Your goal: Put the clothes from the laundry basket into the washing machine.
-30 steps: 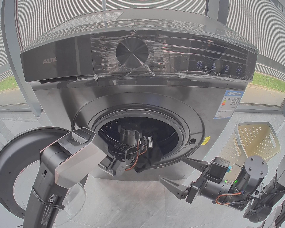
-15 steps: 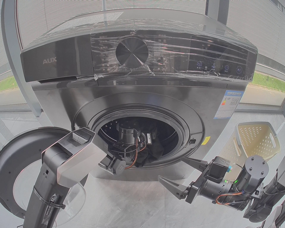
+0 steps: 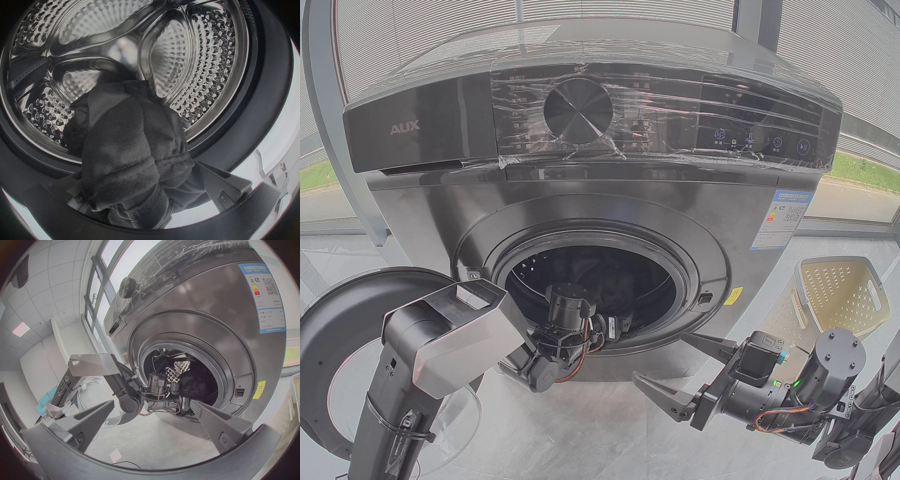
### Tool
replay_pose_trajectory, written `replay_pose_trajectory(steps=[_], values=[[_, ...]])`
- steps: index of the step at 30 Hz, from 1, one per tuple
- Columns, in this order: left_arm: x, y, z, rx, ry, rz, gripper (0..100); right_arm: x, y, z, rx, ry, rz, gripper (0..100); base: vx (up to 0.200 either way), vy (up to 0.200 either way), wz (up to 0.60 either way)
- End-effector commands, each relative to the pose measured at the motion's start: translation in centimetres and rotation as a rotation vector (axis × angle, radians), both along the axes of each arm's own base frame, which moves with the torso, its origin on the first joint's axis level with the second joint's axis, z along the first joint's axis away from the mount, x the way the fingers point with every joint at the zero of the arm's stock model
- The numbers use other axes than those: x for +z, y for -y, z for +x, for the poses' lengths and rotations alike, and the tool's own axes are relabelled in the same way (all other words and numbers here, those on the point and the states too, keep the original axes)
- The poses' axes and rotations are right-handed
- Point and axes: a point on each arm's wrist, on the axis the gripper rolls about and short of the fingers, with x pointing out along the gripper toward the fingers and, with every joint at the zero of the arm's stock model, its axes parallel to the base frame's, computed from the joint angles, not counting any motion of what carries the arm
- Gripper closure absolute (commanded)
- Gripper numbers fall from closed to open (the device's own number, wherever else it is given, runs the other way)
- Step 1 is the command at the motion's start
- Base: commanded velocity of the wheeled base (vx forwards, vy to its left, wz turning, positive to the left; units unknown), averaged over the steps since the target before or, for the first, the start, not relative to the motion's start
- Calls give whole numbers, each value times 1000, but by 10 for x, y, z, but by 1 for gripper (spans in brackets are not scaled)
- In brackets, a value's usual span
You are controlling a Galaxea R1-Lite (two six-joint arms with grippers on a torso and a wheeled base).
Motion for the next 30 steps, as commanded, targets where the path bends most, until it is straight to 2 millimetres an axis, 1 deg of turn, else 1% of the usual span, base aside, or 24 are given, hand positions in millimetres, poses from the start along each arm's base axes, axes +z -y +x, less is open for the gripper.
replay_pose_trajectory(steps=[1, 6, 7, 15, 18, 20, 21, 22, 24, 30], values=[[-9, 2, 2, -3, -8, 9, 0, 0, 0, 0, 2, 0, 0, 0, 0, 0, 0], [-18, 1, 10, 5, -1, 20, 0, 0, 0, 0, 0, 1, 1, 0, 0, 0, 0], [-19, 2, 10, 3, 0, 22, 100, 0, 0, 0, 0, 1, 1, 0, 0, 0, 0], [-8, 6, 15, 6, 31, -10, 100, 1, 0, 0, 0, 3, 1, 0, 0, 0, 0], [4, 7, 26, 39, 74, -41, 100, 2, 0, -1, 0, 7, 6, 0, 0, 0, 0], [16, 3, 41, 106, 128, -73, 100, 3, 1, -1, 0, 9, 8, 0, 0, 0, 0], [17, 2, 43, 113, 136, -76, 100, 3, 1, -1, 0, 9, 8, 0, 0, 0, 0], [24, 2, 50, 137, 170, -94, 100, 4, 1, -1, 0, 11, 11, 0, 0, 0, 0], [33, -1, 59, 168, 207, -113, 100, 5, 2, -1, -1, 14, 14, 0, 0, 0, 0], [42, 1, 73, 209, 269, -148, 100, 5, 2, -1, -3, 16, 16, 0, 0, 0, 0]])
